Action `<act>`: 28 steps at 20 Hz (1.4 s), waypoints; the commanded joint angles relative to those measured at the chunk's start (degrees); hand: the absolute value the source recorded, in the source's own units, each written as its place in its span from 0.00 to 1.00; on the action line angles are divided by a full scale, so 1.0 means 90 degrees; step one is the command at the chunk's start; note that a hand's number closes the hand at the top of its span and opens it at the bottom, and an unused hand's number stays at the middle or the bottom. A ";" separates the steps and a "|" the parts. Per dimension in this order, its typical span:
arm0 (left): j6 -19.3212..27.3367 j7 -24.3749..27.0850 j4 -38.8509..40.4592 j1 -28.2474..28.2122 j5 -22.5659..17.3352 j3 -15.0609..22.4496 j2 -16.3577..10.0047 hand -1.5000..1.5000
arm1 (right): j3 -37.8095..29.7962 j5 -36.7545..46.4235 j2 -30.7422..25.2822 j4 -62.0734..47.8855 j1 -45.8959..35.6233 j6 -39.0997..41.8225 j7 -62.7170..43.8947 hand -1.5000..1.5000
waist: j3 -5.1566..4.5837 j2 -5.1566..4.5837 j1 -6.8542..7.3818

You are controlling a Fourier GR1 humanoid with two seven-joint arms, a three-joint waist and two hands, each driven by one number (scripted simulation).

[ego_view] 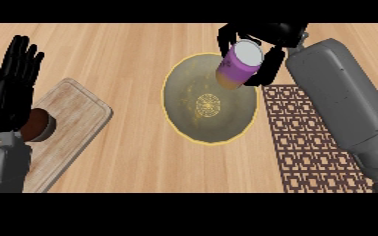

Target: Pick the can from the placemat and place it in the bowl

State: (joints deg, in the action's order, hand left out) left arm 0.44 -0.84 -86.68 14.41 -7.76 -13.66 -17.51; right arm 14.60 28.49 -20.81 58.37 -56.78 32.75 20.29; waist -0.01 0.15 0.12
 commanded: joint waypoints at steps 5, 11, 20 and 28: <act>0.0084 0.0150 0.0134 0.0059 0.0111 0.0106 0.0199 0.50 | 0.0057 0.0337 0.0986 -0.0380 0.0591 -0.0385 -0.1138 0.00 | -0.0001 -0.0025 -0.0003; 0.0005 -0.0103 0.0086 0.0316 0.0038 0.0081 0.0059 0.50 | -0.0615 -0.0445 0.1566 -0.0948 0.0865 -0.0405 -0.0671 0.00 | 0.0005 -0.0036 0.0032; -0.0083 0.0531 0.0804 0.0408 0.0084 -0.0105 0.0032 0.50 | -0.2271 -0.1308 0.1510 -0.1679 0.0102 -0.1393 -0.0431 0.00 | -0.0002 -0.0099 0.0033; 0.0052 0.0018 0.0027 0.0291 0.0058 0.0122 0.0217 0.50 | -0.3444 -0.1802 -0.0197 -0.3515 -0.0578 -0.0808 -0.0031 0.00 | 0.0011 -0.0146 0.0295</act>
State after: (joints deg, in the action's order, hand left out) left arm 0.70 0.13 -85.18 16.73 -6.69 -12.62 -15.97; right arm -12.11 14.24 -16.02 33.57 -59.65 22.60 17.90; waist 0.04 -0.85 1.81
